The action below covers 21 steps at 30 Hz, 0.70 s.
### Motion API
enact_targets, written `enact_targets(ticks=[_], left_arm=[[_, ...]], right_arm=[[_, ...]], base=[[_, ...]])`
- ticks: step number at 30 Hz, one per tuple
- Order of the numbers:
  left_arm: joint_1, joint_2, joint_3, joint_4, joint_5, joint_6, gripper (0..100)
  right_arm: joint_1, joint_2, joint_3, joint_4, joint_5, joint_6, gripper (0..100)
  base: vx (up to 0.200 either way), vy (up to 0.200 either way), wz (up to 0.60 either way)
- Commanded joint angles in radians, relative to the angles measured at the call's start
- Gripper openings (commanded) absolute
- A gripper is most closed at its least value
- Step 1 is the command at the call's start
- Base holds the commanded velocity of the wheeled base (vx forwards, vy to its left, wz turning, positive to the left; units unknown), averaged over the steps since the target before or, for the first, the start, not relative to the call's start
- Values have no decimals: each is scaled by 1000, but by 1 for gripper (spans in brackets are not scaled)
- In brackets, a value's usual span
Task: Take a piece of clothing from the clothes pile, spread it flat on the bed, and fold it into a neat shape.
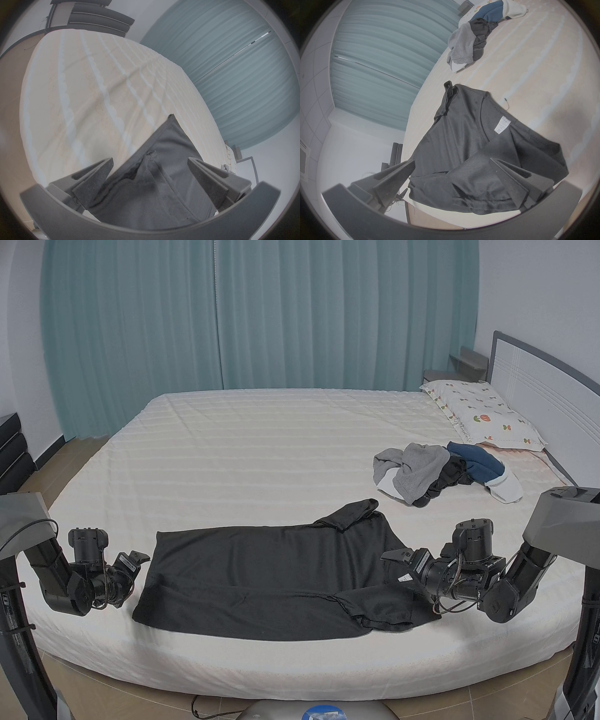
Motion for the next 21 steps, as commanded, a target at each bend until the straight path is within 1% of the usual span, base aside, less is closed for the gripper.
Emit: enact_targets(ticks=[1, 10, 16, 21], left_arm=[[-2, -2, 0, -1, 0, 0, 100], [-2, -9, 14, -3, -5, -1, 100], [-2, -8, 3, -3, -6, -3, 100], [-2, -9, -5, -3, -6, -3, 100]], right_arm=[[-3, 3, -5, 1, -1, 0, 100], [-11, -2, -7, -2, -3, -1, 100], [-16, 3, -7, -10, -3, -3, 100], [-16, 3, -5, -10, -3, -3, 100]], base=[[0, 0, 0], [0, 0, 0], [200, 0, 0], [0, 0, 0]])
